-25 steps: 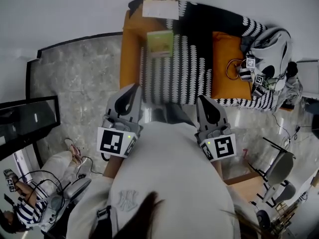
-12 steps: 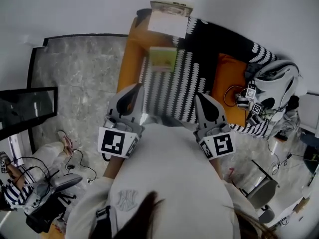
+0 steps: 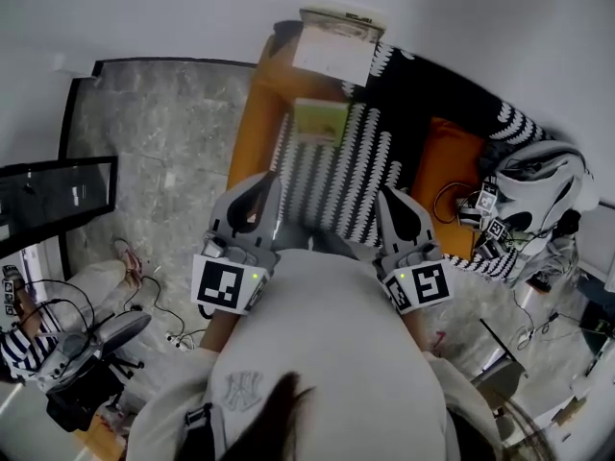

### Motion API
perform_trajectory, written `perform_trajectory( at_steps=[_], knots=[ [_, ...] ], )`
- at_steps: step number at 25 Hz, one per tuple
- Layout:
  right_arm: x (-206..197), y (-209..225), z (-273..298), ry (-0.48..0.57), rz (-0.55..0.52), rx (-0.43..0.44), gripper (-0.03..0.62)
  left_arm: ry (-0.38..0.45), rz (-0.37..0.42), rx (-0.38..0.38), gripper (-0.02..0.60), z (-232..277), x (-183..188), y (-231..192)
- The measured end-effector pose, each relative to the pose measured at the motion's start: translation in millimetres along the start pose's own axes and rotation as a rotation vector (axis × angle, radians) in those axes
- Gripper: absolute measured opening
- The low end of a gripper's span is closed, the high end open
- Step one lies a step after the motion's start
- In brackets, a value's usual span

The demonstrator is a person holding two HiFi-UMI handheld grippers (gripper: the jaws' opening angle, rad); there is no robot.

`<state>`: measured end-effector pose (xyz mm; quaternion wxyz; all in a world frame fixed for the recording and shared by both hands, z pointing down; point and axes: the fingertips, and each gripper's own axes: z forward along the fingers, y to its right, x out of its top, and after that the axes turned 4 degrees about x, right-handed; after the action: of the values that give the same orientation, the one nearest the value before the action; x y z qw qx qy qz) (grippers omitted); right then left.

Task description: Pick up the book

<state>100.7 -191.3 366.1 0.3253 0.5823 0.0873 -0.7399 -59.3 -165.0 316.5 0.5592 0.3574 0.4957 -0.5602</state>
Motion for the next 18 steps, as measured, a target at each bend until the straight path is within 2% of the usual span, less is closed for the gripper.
perform_trajectory(
  at_steps=[3, 7, 13, 18],
  knots=[
    [-2, -2, 4, 0.005, 0.009, -0.018, 0.018, -0.007, -0.01, -0.038, 0.009, 6, -3, -2],
    [2, -4, 11, 0.027, 0.035, -0.053, 0.018, -0.019, 0.028, -0.098, 0.009, 16, -10, -15],
    [1, -1, 5, 0.039, 0.043, -0.111, 0.019, 0.0, -0.008, -0.163, 0.009, 38, -7, -15],
    [5, 10, 16, 0.057, 0.03, -0.073, 0.02, -0.012, -0.017, -0.174, 0.009, 47, -12, -13]
  ],
)
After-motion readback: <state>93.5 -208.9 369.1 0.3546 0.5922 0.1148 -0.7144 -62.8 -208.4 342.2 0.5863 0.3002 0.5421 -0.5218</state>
